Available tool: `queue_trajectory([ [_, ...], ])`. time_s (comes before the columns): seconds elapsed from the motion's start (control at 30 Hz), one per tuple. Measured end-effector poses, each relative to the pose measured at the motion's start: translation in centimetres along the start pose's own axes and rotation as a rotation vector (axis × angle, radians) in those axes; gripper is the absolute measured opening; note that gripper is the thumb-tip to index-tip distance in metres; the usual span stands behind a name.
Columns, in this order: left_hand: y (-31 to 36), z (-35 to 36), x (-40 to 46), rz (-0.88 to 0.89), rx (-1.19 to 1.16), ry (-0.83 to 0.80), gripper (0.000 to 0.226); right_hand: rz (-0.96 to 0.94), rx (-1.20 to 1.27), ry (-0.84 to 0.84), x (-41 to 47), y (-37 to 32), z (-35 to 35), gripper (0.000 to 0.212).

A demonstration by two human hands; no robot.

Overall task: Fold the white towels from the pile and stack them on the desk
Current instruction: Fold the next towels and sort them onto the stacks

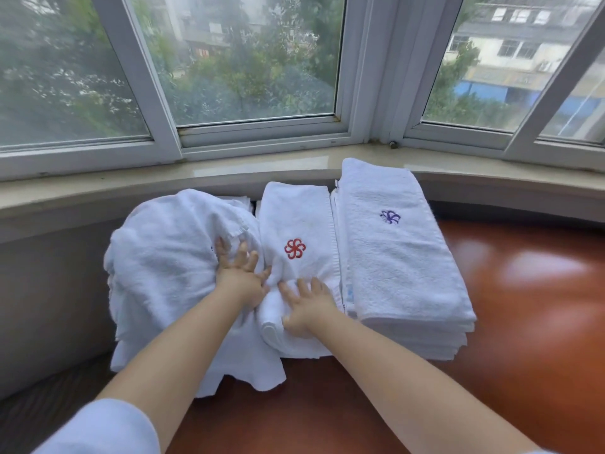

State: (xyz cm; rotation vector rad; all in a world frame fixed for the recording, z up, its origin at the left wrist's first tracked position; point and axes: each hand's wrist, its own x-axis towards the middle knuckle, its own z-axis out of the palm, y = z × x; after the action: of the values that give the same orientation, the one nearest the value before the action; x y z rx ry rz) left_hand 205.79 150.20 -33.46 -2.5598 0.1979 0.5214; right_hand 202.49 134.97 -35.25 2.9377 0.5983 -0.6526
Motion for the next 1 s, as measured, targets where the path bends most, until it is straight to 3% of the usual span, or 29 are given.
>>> queue_trajectory([
  [0.3,0.7,-0.1,-3.2,0.096,0.026,-0.053,0.058,0.042,-0.005,0.037,-4.2,-1.5,3.6,0.062],
  [0.43,-0.3,-1.3,-5.4,0.173,-0.023,0.08,0.052,0.071,-0.087,-0.052,-5.3,-1.7,1.6,0.071],
  [0.5,-1.1,-1.4,-6.6,0.135,-0.143,0.317,0.053,0.091,-0.055,0.018,-5.8,-2.2,1.0,0.065],
  [0.57,-1.9,-0.6,-7.6,-0.026,-0.238,0.549,0.064,0.096,-0.006,0.107,-6.3,-2.9,0.7,0.05],
  [0.6,-2.5,0.0,-8.1,-0.139,-0.282,0.579,0.072,0.096,0.014,0.149,-6.5,-3.3,0.7,0.042],
  [0.7,-4.0,1.5,-9.1,-0.373,-0.577,0.494,0.076,0.104,0.066,0.294,-6.9,-4.3,0.1,0.028],
  [0.83,-5.7,0.3,-9.6,-0.533,-1.069,0.582,0.032,0.147,0.211,0.502,-7.0,-5.6,-2.0,0.023],
  [0.9,-7.1,-1.1,-10.0,-0.638,-1.371,0.464,0.039,0.134,0.363,0.561,-6.7,-6.3,-3.6,0.033],
  [1.0,-9.5,-3.5,-10.9,-0.621,-1.496,0.4,0.034,0.001,0.594,0.567,-6.4,-7.4,-5.9,0.076],
])
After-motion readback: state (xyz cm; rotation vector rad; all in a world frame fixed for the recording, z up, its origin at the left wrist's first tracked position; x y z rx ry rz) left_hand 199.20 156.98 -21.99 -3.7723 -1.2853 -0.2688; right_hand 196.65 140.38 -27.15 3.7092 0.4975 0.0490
